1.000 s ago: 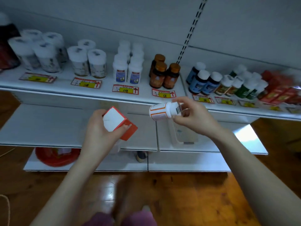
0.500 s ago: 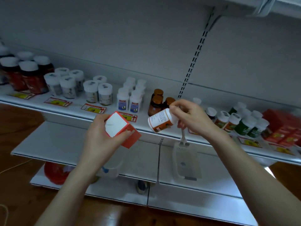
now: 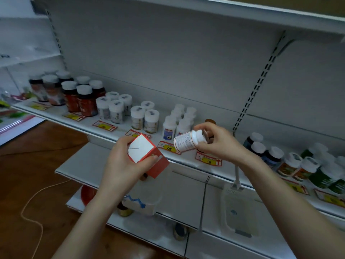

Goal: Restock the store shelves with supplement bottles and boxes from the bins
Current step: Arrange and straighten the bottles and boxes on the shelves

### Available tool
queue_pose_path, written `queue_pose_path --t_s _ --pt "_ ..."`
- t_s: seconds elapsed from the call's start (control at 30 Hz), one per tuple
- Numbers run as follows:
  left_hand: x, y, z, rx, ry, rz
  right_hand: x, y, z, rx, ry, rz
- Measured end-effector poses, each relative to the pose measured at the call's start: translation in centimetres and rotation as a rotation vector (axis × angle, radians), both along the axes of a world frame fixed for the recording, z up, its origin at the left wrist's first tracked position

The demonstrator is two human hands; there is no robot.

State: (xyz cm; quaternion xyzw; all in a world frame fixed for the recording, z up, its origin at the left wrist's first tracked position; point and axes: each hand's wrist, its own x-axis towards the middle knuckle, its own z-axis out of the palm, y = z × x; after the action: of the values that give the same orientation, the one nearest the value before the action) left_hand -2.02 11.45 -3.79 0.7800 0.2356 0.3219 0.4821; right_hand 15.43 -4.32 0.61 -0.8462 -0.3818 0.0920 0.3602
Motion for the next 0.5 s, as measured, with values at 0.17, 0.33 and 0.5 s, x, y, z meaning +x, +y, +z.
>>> queue_pose_path --t_s 0.17,0.33,0.5 --pt "2.8 0.4 0.7 -0.008 -0.021 -0.121 0.4 -2.0 0.5 0.065 0.019 -0.254" --pt "6.2 -1.0 0.7 0.024 0.011 -0.335 0.1 -6.6 1.5 0.145 -0.033 -0.599" --pt "9.2 -4.1 0.9 0.024 0.014 -0.519 0.0 -12.0 2.2 0.19 -0.128 -0.823"
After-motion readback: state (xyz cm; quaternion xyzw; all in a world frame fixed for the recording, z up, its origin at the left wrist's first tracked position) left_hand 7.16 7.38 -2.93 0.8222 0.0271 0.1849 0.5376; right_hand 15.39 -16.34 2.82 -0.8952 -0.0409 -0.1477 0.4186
